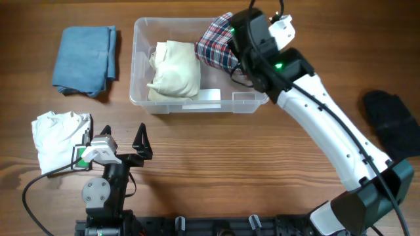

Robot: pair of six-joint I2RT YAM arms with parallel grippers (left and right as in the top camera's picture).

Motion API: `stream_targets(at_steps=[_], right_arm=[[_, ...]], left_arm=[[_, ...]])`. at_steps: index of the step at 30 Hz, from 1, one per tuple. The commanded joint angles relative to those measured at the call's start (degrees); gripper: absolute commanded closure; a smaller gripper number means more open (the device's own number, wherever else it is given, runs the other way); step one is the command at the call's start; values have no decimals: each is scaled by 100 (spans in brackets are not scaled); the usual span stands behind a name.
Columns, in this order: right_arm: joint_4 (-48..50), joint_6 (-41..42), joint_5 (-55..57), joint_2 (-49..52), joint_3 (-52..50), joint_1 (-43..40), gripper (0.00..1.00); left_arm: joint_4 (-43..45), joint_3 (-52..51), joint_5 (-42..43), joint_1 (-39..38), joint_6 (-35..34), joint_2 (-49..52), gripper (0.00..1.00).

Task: Pack container
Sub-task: 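Lower the plaid shirt into the bin beside the cream cloth, release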

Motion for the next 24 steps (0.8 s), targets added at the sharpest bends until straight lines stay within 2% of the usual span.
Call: stream_targets(at_steps=[1, 16, 22, 23, 24], right_arm=[[76, 1683, 1058, 162, 166, 195, 96], [251, 3473, 861, 1340, 162, 282, 96], [459, 3414, 955, 1408, 162, 282, 96], [461, 3412, 903, 1408, 162, 282, 93], [461, 3416, 796, 1408, 162, 282, 71]], left_arm=[[2, -46, 2, 35, 111, -42, 0], [2, -46, 4, 35, 114, -42, 0], [2, -46, 2, 35, 111, -42, 0], [2, -46, 4, 35, 111, -42, 0], [2, -46, 2, 35, 111, -42, 0]])
